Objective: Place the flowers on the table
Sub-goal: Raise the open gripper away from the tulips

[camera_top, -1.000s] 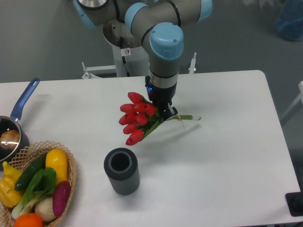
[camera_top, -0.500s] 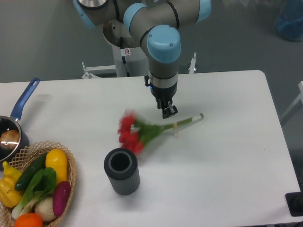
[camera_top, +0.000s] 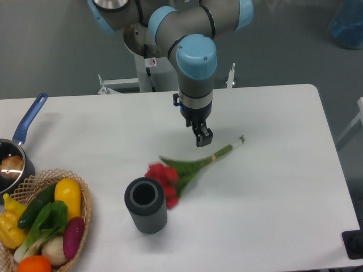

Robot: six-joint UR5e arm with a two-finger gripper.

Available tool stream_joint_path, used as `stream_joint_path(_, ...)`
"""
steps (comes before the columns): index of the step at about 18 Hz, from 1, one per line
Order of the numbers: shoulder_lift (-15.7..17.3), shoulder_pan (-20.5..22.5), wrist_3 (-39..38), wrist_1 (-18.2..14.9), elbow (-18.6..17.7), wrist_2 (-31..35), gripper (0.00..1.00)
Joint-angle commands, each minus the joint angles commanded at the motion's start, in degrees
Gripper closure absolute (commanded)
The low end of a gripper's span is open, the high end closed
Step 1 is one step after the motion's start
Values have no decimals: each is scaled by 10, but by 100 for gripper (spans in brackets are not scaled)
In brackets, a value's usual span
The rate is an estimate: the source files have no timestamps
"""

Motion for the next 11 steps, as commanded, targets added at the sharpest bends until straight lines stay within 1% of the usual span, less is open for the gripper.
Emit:
stream_joint_path(1, 0, 0, -21, 3, 3, -22, 0)
stream_joint_path(3, -2, 0, -33, 10, 18, -48, 0)
stream_joint_path(6, 1, -3, -46, 13, 26, -50, 0)
stream_joint_path(9, 3, -18, -50, 32, 40, -49, 0)
stream_joint_path(11, 4, -18, -50, 36, 46, -49, 0)
